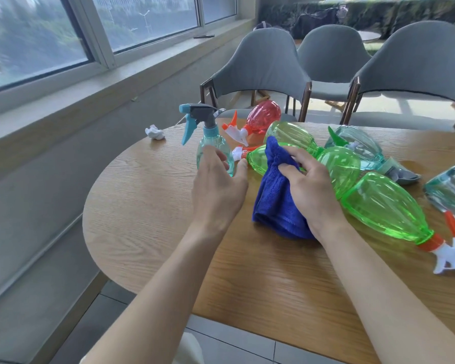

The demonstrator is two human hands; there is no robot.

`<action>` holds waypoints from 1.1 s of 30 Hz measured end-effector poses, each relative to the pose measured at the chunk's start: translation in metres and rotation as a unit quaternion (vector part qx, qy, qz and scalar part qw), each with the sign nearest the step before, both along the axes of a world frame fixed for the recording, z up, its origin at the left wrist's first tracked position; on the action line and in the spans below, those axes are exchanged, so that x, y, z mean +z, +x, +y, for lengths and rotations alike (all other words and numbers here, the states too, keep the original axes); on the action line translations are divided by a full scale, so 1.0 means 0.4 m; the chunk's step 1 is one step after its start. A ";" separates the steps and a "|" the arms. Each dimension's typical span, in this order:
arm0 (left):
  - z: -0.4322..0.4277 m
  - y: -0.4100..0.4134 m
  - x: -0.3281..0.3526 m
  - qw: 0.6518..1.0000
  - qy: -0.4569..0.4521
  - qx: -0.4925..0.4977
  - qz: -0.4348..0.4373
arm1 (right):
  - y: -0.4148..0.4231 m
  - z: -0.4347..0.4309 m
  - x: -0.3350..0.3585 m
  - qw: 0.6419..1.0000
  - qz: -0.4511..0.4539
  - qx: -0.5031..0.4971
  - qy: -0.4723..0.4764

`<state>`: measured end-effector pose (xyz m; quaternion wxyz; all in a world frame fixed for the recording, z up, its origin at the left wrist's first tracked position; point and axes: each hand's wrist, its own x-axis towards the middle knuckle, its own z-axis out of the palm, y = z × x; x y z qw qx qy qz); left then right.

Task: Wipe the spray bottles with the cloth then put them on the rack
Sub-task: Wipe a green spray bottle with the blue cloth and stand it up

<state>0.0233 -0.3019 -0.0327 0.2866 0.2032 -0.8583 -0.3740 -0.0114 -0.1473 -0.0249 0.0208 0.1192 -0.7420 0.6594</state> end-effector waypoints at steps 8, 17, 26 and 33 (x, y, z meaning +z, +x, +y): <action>0.078 -0.077 -0.030 0.983 0.022 -0.173 -0.060 | -0.004 0.052 0.000 0.997 -0.026 -0.060 0.046; 0.107 -0.115 -0.036 0.978 -0.068 -0.192 -0.034 | -0.003 0.101 0.016 0.992 -0.007 -0.069 0.106; 0.099 -0.087 -0.017 0.997 0.003 -0.077 -0.019 | 0.004 0.086 0.034 0.994 -0.045 0.007 0.099; 0.112 -0.072 0.010 0.987 0.108 -0.051 -0.107 | 0.015 0.077 0.038 0.992 -0.066 0.041 0.096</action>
